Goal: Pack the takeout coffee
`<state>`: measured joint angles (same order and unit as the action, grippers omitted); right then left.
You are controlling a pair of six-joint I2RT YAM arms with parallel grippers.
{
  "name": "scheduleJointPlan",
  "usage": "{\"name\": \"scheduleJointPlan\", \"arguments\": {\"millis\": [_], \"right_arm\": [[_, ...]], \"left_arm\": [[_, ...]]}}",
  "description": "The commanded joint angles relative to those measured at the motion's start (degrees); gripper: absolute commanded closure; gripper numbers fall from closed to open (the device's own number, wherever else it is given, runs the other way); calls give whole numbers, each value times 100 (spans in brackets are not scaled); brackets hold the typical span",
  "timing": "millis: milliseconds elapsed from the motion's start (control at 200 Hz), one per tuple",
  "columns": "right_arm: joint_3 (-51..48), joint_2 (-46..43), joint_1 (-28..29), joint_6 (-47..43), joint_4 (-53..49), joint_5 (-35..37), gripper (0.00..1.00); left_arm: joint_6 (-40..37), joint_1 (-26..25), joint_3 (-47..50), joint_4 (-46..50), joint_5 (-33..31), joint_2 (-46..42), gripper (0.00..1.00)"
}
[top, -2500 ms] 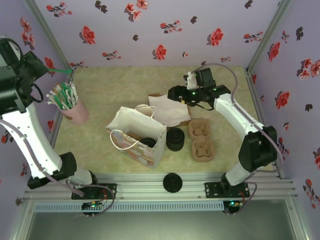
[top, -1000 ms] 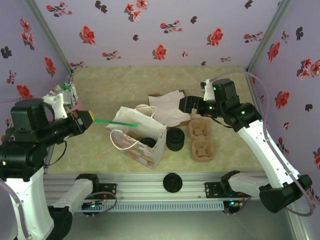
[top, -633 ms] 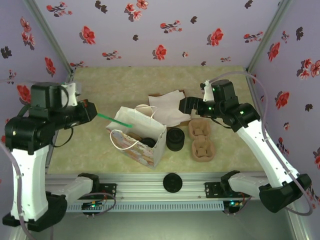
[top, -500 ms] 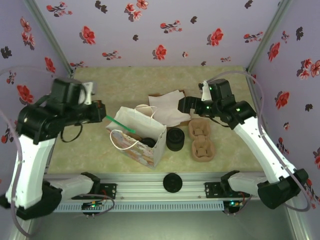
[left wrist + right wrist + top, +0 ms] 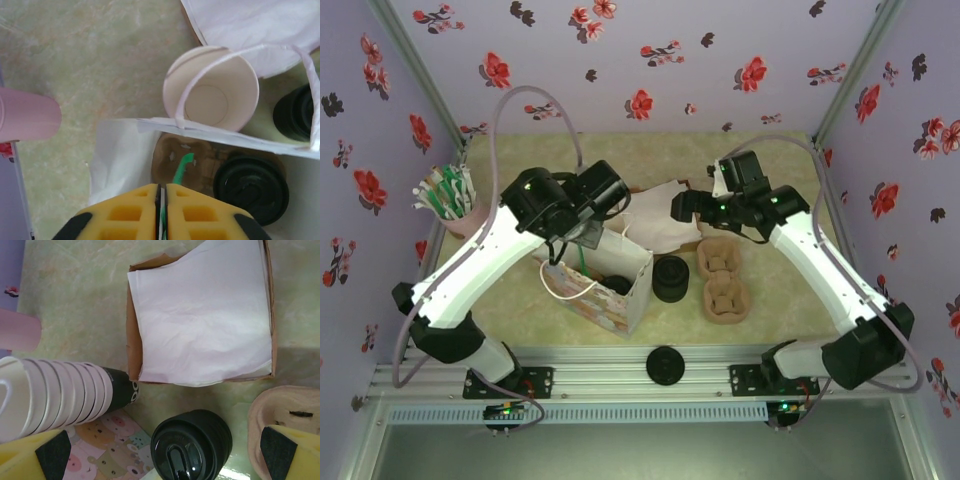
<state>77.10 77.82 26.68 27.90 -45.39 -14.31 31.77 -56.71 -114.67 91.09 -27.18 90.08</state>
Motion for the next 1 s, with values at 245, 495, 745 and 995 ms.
{"name": "scheduleJointPlan", "arguments": {"millis": [245, 495, 745, 995], "right_arm": [[1031, 1655, 3, -375, -46, 419, 9], [1998, 2886, 71, -769, -178, 679, 28], [2958, 4037, 295, -1218, -664, 1292, 40], [3461, 4858, 544, -1353, -992, 1841, 45]], "left_arm": [[-47, 154, 747, -1319, 1291, -999, 23], [-407, 1081, 900, -1896, 2302, -1417, 6], [-329, 2462, 1920, -2684, 3193, -2089, 3], [-89, 3241, 2959, -3258, 3601, -2599, 1]]}}
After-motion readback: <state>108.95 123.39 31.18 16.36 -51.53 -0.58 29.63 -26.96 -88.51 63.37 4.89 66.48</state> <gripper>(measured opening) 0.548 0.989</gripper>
